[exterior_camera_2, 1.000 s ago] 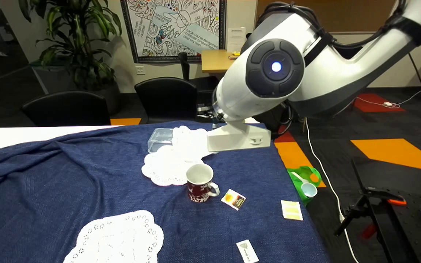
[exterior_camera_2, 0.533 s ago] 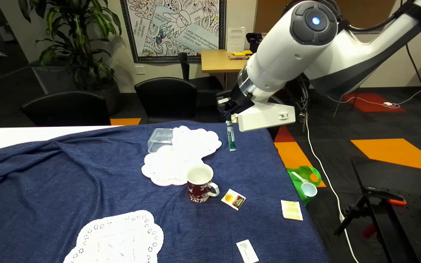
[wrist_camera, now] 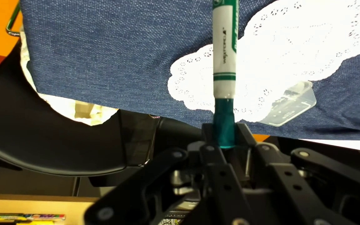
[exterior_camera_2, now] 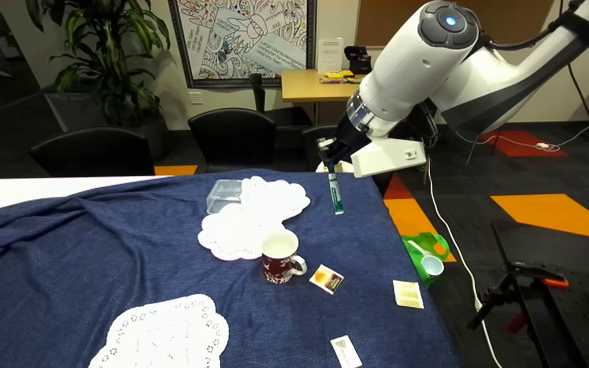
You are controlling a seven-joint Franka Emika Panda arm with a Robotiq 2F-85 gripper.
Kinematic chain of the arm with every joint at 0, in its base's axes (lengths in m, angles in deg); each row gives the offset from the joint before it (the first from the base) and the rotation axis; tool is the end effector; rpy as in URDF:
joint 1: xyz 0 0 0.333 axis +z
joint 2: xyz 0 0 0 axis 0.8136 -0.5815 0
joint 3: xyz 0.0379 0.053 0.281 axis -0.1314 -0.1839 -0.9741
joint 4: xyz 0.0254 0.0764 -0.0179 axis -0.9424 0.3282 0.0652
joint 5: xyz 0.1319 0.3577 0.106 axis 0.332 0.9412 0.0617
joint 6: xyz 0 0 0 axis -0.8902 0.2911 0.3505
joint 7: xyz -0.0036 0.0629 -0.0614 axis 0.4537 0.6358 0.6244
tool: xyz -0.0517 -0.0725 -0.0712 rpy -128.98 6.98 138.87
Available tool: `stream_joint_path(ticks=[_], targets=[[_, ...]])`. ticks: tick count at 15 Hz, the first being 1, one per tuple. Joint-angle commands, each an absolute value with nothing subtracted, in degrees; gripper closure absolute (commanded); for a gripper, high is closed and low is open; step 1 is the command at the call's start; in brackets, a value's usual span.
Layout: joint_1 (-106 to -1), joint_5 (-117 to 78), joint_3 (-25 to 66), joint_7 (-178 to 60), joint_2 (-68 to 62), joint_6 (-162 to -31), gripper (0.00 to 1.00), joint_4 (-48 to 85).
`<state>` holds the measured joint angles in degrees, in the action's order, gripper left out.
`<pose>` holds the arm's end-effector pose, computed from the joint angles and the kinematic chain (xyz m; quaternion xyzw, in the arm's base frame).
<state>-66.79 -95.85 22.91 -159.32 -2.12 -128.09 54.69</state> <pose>0.5269 -0.1172 0.2255 0.8668 -0.3872 0.2955 0.1066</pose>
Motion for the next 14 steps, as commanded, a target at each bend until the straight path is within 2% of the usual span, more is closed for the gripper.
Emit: stream_joint_path(ticks=[1,6,10,14], targets=[[-66.7,-95.8,22.9,-159.3,-2.1,-128.1,0.95,54.7],[-69.7,-90.1,22.7,-151.7,-4.1,-131.5,0.95,54.0],[-71.3,-77.1,23.0,-135.1,-6.2,-135.3,0.95,54.8],[-80.8,-62.6,12.8,-116.8,-8.4,-133.0,0.95,54.5]])
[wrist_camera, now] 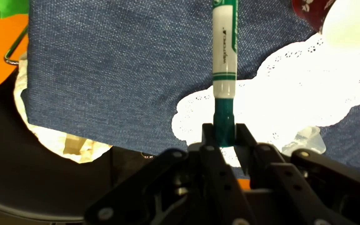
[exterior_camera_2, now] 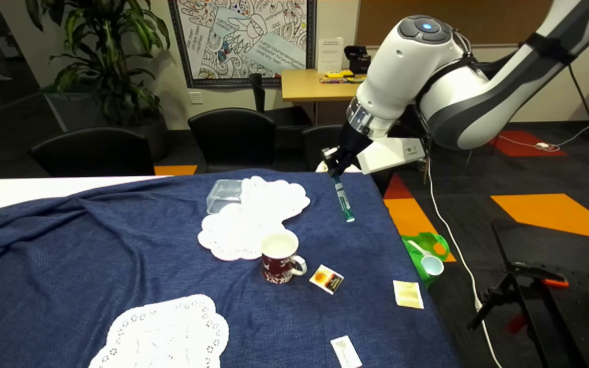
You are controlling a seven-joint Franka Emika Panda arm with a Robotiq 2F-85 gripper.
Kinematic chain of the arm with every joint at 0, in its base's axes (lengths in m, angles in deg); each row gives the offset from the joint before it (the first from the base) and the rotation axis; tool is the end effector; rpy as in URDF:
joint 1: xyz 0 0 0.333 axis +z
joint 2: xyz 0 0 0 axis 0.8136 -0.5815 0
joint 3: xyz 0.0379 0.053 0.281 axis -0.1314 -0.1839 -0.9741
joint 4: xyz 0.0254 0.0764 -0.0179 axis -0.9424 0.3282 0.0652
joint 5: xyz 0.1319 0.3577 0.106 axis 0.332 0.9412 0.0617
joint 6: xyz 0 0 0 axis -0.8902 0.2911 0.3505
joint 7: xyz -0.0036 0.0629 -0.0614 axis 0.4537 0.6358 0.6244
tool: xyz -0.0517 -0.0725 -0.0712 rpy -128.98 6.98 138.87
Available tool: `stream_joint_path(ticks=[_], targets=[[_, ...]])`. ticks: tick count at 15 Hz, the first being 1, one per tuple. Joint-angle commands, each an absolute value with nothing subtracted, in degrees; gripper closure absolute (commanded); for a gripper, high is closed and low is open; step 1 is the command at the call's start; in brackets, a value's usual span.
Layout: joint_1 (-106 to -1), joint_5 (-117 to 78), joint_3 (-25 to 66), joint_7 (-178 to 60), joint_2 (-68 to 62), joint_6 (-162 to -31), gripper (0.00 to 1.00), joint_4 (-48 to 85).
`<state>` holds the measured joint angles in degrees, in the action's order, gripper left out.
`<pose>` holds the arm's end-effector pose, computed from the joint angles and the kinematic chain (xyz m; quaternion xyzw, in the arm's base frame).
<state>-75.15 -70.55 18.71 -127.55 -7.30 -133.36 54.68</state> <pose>0.5273 -0.1594 0.1985 0.9026 -0.3619 0.2224 0.0701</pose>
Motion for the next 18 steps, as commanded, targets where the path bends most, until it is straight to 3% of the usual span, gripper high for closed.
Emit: stream_joint_path(ticks=[1,5,6,11,18], targets=[[-83.0,-59.1,10.3,-112.6,-8.6,-131.6,0.95,54.3],[-89.9,-48.4,2.7,-99.4,-9.8,-124.5,0.95,51.7],[-82.6,-40.0,9.6,-92.7,-9.0,-124.0,0.95,51.6],[-70.9,-26.2,22.8,-79.4,-10.5,-116.7,0.95,46.2],[-66.7,-19.7,27.7,-74.6,-17.4,-116.5,0.95,42.7]])
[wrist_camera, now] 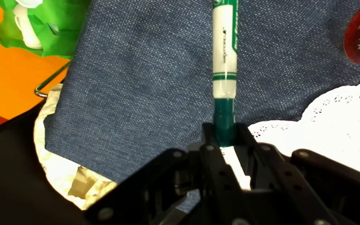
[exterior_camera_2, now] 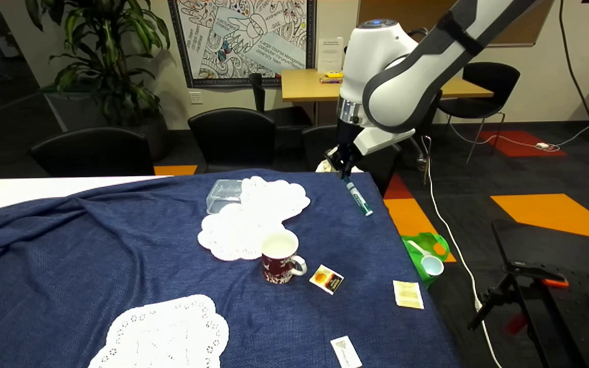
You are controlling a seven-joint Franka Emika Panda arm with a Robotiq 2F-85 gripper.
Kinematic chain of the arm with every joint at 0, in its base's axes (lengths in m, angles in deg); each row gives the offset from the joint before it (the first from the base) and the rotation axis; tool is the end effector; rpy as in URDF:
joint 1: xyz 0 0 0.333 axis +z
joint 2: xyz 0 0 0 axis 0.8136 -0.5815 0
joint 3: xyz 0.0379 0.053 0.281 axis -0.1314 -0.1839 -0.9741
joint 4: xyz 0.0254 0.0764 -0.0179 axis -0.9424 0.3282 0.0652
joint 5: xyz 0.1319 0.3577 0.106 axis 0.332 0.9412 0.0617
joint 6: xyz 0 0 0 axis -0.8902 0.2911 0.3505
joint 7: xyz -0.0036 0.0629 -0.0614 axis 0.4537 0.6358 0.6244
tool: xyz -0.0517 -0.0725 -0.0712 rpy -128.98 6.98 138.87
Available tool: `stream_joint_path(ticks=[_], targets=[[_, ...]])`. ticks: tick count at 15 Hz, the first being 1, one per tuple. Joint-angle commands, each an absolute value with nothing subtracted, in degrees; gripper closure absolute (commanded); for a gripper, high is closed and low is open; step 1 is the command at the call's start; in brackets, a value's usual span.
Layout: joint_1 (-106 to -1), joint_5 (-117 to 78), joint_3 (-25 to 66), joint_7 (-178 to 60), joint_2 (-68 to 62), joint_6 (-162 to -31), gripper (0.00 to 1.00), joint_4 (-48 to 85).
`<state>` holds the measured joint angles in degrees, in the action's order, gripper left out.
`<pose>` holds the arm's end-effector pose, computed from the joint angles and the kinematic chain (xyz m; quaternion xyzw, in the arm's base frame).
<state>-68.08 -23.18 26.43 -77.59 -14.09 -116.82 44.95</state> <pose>0.5473 -0.2328 0.1815 0.9361 -0.3366 0.0783 0.0650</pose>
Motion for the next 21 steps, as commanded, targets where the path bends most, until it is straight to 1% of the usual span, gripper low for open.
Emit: stream_joint_path(ticks=[1,11,12,13,14,15,18,21], targets=[[-66.8,-18.6,27.6,-74.0,-18.4,-116.6,0.95,42.4],[-66.8,-11.8,27.2,-73.3,-28.5,-115.0,0.95,36.0],[-66.8,-11.5,27.2,-73.2,-29.2,-114.6,0.88,35.3],[-66.6,-11.3,27.3,-73.5,-29.7,-114.2,0.55,34.7],[-66.4,-11.2,27.5,-73.5,-30.1,-113.9,0.53,34.3],[-66.3,-11.3,27.6,-73.6,-30.2,-113.5,0.49,34.0],[-65.5,-11.5,28.0,-74.2,-29.6,-112.6,0.25,33.8],[-62.9,-12.4,30.0,-76.3,-26.2,-113.7,0.03,36.5]])
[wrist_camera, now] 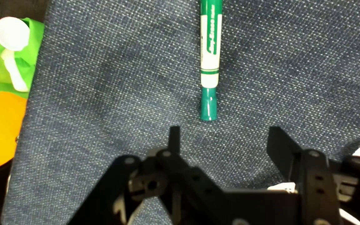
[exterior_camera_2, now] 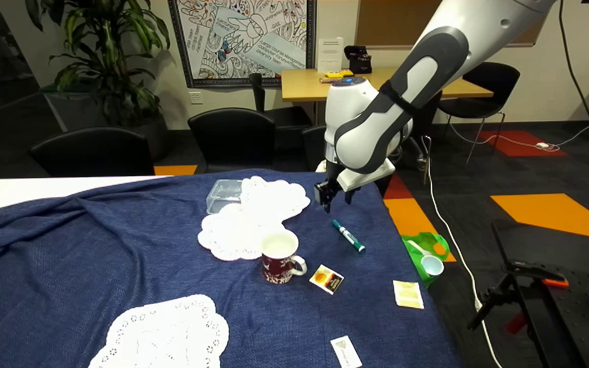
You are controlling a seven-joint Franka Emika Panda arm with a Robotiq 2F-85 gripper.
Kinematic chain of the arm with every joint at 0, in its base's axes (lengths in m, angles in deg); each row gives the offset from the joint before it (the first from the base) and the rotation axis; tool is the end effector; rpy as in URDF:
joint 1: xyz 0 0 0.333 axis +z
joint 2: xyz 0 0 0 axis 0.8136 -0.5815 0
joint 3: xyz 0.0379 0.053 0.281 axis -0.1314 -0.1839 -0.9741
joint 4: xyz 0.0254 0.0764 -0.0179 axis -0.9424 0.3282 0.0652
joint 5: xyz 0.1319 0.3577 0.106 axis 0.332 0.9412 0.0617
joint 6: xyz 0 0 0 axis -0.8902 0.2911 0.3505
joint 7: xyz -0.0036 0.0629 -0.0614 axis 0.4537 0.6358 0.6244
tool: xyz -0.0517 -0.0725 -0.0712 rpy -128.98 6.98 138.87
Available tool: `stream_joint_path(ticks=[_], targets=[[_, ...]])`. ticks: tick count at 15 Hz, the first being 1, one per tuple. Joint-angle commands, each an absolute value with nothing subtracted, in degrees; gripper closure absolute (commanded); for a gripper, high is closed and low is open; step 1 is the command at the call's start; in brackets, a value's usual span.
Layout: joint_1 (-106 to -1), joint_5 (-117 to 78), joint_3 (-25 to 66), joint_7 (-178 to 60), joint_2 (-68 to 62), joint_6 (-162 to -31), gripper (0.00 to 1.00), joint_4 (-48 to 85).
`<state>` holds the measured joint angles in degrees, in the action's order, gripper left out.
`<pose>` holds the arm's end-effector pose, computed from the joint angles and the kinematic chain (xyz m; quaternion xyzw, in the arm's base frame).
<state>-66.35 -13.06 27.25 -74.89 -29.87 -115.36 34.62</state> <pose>0.5614 -0.2352 0.0836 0.9282 -0.3684 0.0230 0.0467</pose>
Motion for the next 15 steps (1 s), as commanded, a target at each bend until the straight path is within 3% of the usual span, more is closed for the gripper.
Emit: stream_joint_path(ticks=[1,15], targets=[[-62.1,-12.4,30.5,-76.9,-24.4,-114.4,0.00,38.0],[-40.5,-34.0,50.6,-104.0,1.7,-131.1,0.00,59.3]])
